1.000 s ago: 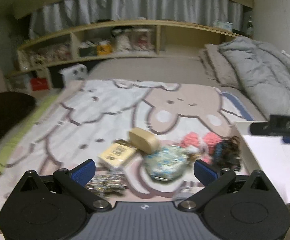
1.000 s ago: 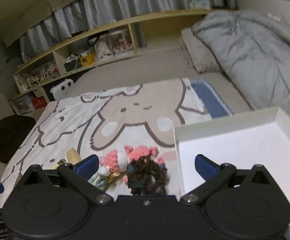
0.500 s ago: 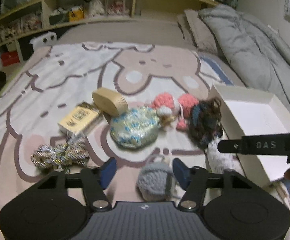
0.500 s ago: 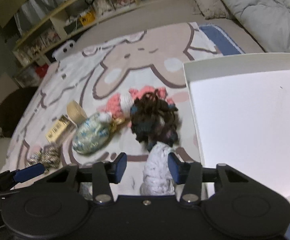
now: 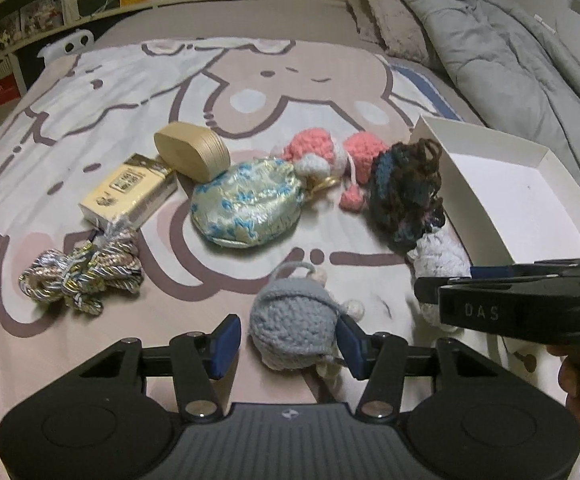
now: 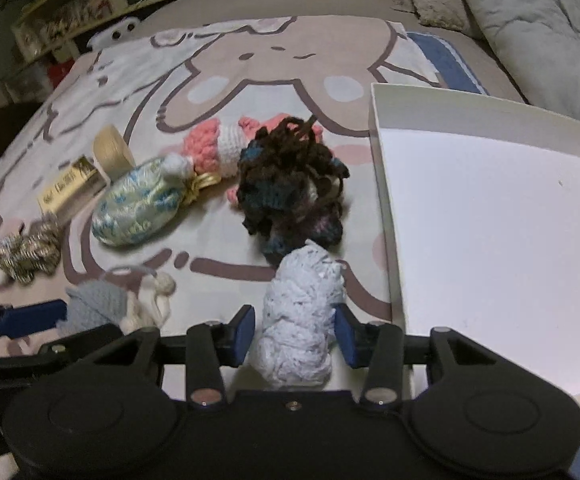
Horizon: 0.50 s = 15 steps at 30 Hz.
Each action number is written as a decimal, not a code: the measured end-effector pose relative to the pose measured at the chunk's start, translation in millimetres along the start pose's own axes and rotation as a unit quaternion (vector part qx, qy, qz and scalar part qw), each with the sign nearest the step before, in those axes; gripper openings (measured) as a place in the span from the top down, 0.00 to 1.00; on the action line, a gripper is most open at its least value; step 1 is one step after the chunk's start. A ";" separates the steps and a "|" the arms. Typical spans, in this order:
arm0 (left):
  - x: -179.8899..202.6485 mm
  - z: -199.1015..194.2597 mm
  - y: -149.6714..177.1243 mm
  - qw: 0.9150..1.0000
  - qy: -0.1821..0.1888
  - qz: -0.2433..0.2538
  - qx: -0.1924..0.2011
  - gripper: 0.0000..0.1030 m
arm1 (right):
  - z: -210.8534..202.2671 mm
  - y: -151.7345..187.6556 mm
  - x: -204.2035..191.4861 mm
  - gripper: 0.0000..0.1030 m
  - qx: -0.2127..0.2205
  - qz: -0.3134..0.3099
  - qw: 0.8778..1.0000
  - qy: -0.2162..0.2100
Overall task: Organize objects
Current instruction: 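Grasp the grey crocheted ball with the left tool while the right tool grasps the white braided knot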
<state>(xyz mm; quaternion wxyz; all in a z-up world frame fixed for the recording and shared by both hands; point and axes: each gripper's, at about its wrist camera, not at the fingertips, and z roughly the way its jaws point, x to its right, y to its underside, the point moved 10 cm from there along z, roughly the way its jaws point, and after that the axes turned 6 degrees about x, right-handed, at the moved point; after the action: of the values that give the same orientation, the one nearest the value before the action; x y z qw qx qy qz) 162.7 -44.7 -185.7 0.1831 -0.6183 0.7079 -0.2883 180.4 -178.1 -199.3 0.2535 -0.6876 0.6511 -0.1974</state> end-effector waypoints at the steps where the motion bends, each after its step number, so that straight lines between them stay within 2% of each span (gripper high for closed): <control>1: 0.1 1.7 0.7 1.000 0.001 -0.002 -0.002 0.48 | 0.1 0.2 -0.6 0.56 -0.001 -0.006 1.000 0.002; 6: 1.3 5.1 1.9 1.000 0.010 -0.021 -0.010 0.53 | 0.4 1.6 -1.4 0.62 0.002 -0.024 1.000 0.008; 15: 1.2 0.1 1.0 1.000 0.002 -0.022 -0.006 0.55 | -6.3 -0.4 -2.6 0.68 0.016 -0.020 1.000 -0.014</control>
<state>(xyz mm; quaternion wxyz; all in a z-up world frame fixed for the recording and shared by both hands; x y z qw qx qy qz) 161.8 -45.8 -186.3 0.1721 -0.6340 0.6963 -0.2891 176.8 -176.0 -193.9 0.2696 -0.6993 0.6300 -0.2032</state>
